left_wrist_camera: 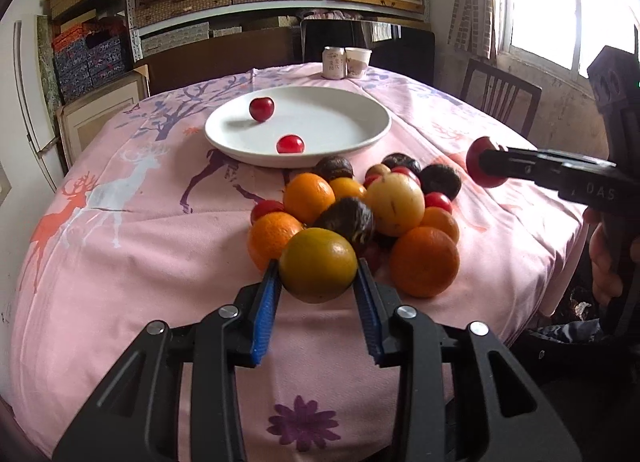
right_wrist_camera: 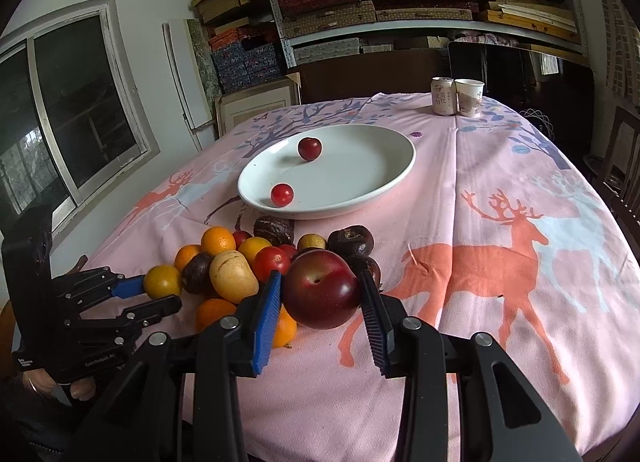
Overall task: Organize fruits
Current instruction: 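Carry a yellow tomato to the plate with the left tool while the right tool carries a red plum, then move both open tools back toward the fruit heap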
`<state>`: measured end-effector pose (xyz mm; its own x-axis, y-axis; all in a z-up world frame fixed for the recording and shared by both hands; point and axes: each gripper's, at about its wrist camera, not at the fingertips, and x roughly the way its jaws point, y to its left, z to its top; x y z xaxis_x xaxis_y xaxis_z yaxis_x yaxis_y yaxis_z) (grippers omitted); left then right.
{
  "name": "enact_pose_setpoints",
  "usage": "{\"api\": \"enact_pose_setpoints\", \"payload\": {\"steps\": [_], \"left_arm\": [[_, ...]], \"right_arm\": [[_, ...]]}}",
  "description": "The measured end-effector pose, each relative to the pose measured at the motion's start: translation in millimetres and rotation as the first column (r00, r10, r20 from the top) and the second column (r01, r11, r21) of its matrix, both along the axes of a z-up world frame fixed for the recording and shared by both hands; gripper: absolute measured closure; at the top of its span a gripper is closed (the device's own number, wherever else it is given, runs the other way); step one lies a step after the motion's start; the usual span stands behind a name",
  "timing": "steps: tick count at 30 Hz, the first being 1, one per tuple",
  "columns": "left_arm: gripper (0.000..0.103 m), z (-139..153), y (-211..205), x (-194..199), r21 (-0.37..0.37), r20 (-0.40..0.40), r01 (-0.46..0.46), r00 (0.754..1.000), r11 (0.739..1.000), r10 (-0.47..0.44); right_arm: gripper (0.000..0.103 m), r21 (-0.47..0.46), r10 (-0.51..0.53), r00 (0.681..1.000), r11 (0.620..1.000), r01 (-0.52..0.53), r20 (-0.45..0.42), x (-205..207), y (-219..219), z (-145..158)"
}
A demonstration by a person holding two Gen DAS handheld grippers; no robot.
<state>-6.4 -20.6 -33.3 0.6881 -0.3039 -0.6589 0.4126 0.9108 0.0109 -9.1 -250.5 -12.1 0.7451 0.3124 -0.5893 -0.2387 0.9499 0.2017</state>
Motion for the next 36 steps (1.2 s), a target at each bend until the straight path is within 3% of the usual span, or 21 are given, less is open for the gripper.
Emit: {"api": "enact_pose_setpoints", "payload": {"steps": [6, 10, 15, 20, 22, 24, 26, 31, 36], "left_arm": [[0.067, 33, 13, 46, -0.070, -0.005, -0.042, 0.999, 0.997, 0.041], [0.067, 40, -3, 96, -0.067, -0.016, -0.037, 0.999, 0.997, 0.036], [0.067, 27, -23, 161, -0.049, -0.088, -0.052, 0.995, 0.997, 0.048], [0.067, 9, -29, 191, -0.027, -0.148, -0.064, 0.987, 0.998, 0.059], [0.066, 4, -28, 193, -0.025, -0.163, -0.068, 0.985, 0.997, 0.063], [0.042, 6, -24, 190, -0.027, -0.154, -0.082, 0.985, 0.996, 0.077], [0.035, 14, -18, 179, -0.035, -0.108, -0.096, 0.990, 0.995, 0.091], [0.035, 29, -4, 135, -0.021, -0.041, -0.073, 0.997, 0.997, 0.072], [0.035, 18, 20, 85, 0.024, -0.027, -0.074, 0.997, 0.997, 0.075]], "right_arm": [[0.064, 0.023, 0.010, 1.000, 1.000, -0.010, -0.002, 35, 0, 17], [0.064, 0.030, 0.007, 1.000, 1.000, -0.007, -0.007, 74, 4, 28], [0.064, 0.005, -0.017, 0.998, 1.000, 0.017, -0.064, 125, 10, 17], [0.063, -0.012, -0.020, 0.995, 1.000, 0.019, -0.102, 148, 17, 0], [0.062, -0.014, -0.019, 0.994, 1.000, 0.017, -0.109, 151, 18, -2], [0.056, -0.006, -0.016, 0.995, 1.000, 0.016, -0.097, 148, 19, 1], [0.056, -0.020, -0.024, 0.997, 1.000, 0.022, -0.076, 139, 18, 6], [0.056, 0.002, -0.027, 0.997, 1.000, 0.027, -0.066, 104, 7, 11], [0.056, 0.019, -0.065, 0.996, 0.998, 0.066, -0.058, 62, -14, 4]]}}
